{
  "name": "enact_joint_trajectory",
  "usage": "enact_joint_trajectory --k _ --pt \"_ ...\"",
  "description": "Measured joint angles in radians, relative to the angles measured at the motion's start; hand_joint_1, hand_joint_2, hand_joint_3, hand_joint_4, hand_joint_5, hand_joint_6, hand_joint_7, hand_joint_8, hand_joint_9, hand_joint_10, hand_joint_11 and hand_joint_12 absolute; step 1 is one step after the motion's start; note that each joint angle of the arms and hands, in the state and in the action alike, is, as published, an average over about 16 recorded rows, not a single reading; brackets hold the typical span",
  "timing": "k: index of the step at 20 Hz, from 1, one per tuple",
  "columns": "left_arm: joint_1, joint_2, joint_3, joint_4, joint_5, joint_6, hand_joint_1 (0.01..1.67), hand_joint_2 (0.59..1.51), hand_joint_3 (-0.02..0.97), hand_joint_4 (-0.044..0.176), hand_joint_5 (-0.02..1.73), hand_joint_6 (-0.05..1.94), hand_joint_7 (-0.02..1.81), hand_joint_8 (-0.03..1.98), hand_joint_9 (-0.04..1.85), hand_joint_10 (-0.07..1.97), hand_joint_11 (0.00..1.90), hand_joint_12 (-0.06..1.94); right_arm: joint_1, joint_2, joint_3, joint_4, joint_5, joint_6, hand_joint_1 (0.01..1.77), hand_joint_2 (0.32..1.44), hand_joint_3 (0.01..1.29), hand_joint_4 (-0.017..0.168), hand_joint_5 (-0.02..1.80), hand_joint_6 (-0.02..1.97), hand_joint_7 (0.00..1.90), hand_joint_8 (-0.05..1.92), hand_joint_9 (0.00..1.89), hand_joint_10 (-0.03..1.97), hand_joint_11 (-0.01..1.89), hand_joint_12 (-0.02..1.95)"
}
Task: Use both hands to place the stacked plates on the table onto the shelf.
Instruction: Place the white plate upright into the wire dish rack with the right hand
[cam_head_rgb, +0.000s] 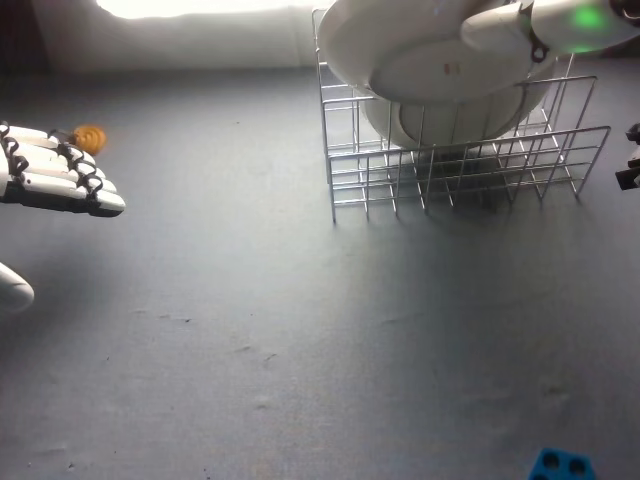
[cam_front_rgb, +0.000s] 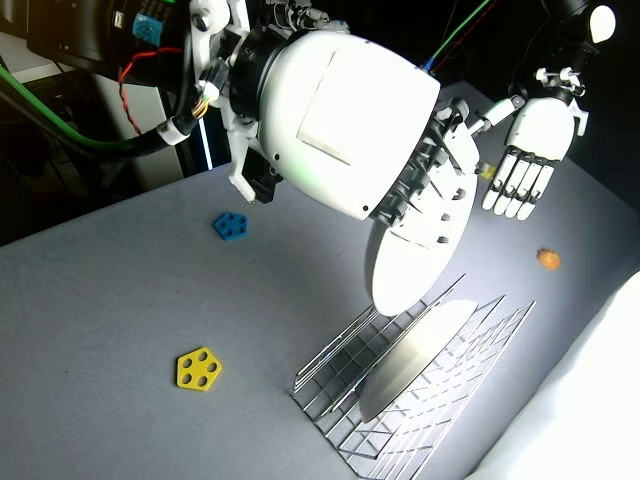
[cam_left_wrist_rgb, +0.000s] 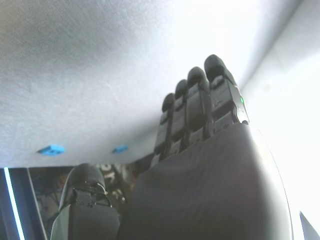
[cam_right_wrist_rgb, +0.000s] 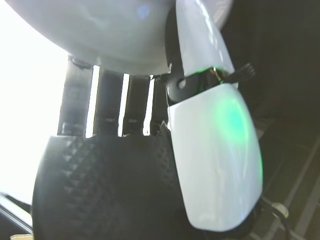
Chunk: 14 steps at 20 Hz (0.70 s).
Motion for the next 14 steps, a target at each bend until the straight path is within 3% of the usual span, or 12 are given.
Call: enact_joint_trajectory --k 14 --pt "0.0 0.0 -0.003 0.01 0.001 0.003 0.02 1.084 0.021 0.003 0.07 0.02 0.1 0.0 0.1 0.01 0.02 0.25 -0.042 -0.044 0.075 0.0 0.002 0.001 1.36 1.07 0.01 -0.008 0.8 1.11 0.93 1.04 0.9 1.19 0.68 1.32"
